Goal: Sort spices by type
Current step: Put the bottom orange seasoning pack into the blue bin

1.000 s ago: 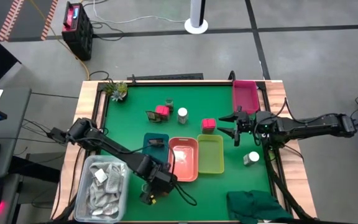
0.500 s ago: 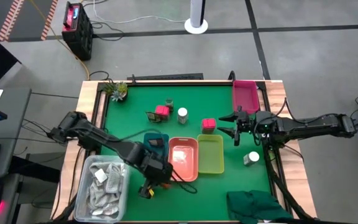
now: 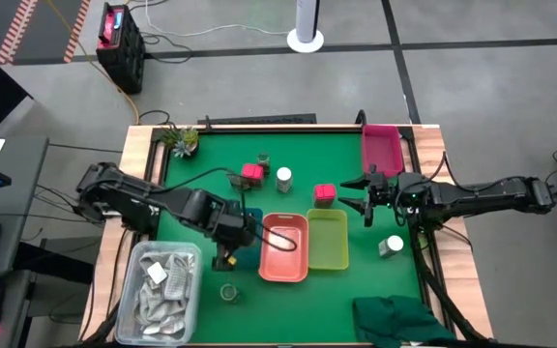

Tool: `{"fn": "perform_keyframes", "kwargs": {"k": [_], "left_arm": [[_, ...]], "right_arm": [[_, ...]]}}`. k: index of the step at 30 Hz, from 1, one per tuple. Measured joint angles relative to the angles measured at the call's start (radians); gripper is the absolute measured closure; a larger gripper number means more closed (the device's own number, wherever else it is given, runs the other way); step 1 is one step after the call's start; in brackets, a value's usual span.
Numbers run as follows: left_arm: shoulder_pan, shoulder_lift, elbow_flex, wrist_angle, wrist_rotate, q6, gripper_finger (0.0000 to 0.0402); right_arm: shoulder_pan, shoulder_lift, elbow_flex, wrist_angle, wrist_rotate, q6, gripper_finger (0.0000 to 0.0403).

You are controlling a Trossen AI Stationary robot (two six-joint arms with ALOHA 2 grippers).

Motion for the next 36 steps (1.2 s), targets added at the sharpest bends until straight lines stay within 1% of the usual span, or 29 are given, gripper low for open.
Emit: {"fn": "perform_keyframes", "kwargs": {"k": [7,15,20,28,36], "left_arm": [[0.082,0.002,-0.102,0.020,0.000,0.009,0.0402],[0.154,0.001,-0.212,0.095,0.001,0.033,0.0401],[0.165,0.001,-0.245,0.135,0.016,0.052,0.0401],[0.163,0.001,-0.281,0.202,0.118,0.049,0.0402],[0.159,0.001,-0.300,0.226,0.131,0.043,0.0401]], "right_arm": [[0.000,0.000,0.000,0.000,0.000,0.000,0.0143],[0.000,0.000,0.000,0.000,0.000,-0.001,0.0143],[0.000,0.000,0.000,0.000,0.000,-0.001,0.0143],[0.000,0.000,0.000,0.000,0.000,-0.004,0.0143],[0.000,0.000,0.000,0.000,0.000,-0.004,0.0143]]}}
